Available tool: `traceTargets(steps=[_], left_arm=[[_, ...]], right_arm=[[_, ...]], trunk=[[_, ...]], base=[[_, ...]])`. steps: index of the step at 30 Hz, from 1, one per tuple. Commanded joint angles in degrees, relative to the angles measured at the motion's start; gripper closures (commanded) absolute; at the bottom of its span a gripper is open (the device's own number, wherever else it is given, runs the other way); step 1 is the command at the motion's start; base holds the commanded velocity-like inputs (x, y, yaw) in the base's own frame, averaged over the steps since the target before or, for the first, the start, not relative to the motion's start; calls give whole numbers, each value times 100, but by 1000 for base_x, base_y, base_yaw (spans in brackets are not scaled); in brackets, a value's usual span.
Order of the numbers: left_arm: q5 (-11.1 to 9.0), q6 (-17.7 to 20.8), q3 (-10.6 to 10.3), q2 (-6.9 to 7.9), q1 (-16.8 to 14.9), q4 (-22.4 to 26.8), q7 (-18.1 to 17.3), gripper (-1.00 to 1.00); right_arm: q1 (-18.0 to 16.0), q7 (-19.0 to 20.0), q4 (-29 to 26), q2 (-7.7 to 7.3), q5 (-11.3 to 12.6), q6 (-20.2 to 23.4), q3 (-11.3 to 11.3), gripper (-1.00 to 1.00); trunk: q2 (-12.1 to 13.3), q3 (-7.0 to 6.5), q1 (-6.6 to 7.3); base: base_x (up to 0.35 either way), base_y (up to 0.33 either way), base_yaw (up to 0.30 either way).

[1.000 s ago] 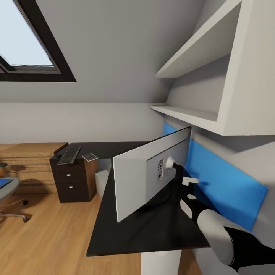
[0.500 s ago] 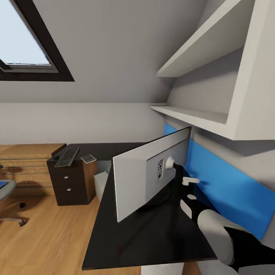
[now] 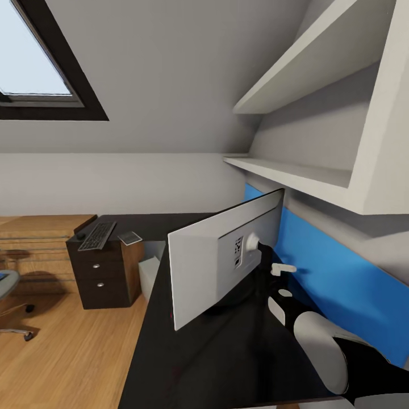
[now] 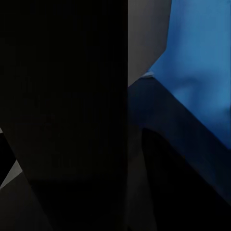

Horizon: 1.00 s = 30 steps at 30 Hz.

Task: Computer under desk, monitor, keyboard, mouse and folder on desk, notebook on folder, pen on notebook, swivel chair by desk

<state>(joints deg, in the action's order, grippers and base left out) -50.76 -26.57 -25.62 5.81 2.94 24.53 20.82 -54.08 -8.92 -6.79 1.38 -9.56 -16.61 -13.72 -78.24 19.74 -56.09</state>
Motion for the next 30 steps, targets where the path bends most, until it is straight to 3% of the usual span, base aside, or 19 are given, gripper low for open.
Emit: traceTargets(steps=[1, 30], left_arm=[[-30, -16, -48, 8, 0, 17, 48, -100], [-22, -24, -48, 5, 2, 17, 70, -100]], right_arm=[[-6, -39, -2, 3, -63, -18, 62, 100], [-6, -39, -6, 3, -63, -27, 62, 100]], trunk=[[-4, 5, -1], [-4, 5, -1]], base=[[9, 0, 0], [72, 0, 0]])
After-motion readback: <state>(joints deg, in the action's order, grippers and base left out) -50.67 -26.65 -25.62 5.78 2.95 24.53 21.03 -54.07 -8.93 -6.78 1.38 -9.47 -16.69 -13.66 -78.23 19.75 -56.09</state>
